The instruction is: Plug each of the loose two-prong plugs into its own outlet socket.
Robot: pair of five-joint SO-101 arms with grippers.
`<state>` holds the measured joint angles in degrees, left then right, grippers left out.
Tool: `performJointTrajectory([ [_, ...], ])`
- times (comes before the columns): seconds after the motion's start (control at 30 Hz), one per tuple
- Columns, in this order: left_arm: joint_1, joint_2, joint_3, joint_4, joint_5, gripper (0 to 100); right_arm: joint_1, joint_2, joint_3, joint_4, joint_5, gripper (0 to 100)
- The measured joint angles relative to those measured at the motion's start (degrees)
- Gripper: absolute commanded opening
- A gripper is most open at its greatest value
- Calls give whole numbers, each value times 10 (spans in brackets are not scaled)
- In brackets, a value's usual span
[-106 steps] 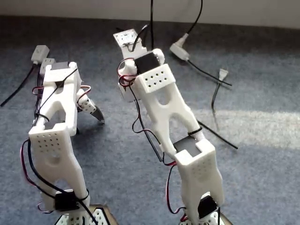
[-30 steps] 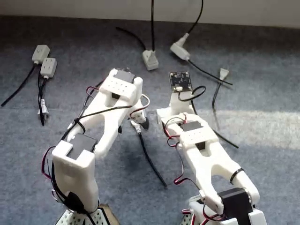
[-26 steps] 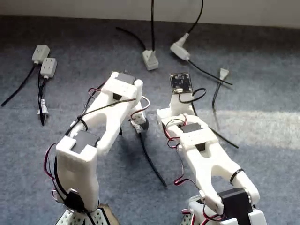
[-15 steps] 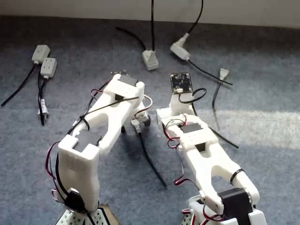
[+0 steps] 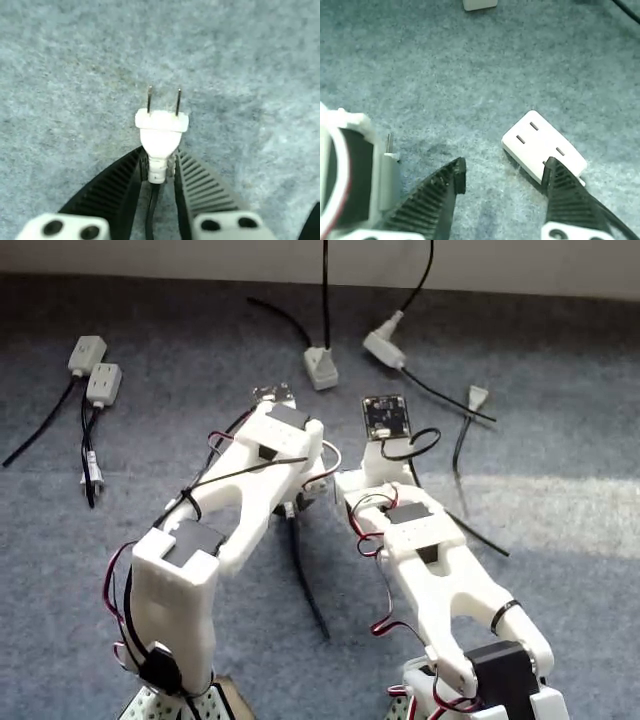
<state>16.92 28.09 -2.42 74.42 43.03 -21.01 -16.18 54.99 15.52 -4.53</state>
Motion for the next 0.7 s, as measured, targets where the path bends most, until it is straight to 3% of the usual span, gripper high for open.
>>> performJointTrajectory([
  [0.27,0,0,0,-3,-15,59,0,0,0,0,0,241],
  [0.47,-1,2,-19,-4,-127,59,0,0,0,0,4,241],
  [0.7,-4,-34,-37,-6,-302,59,54,0,0,0,4,241],
])
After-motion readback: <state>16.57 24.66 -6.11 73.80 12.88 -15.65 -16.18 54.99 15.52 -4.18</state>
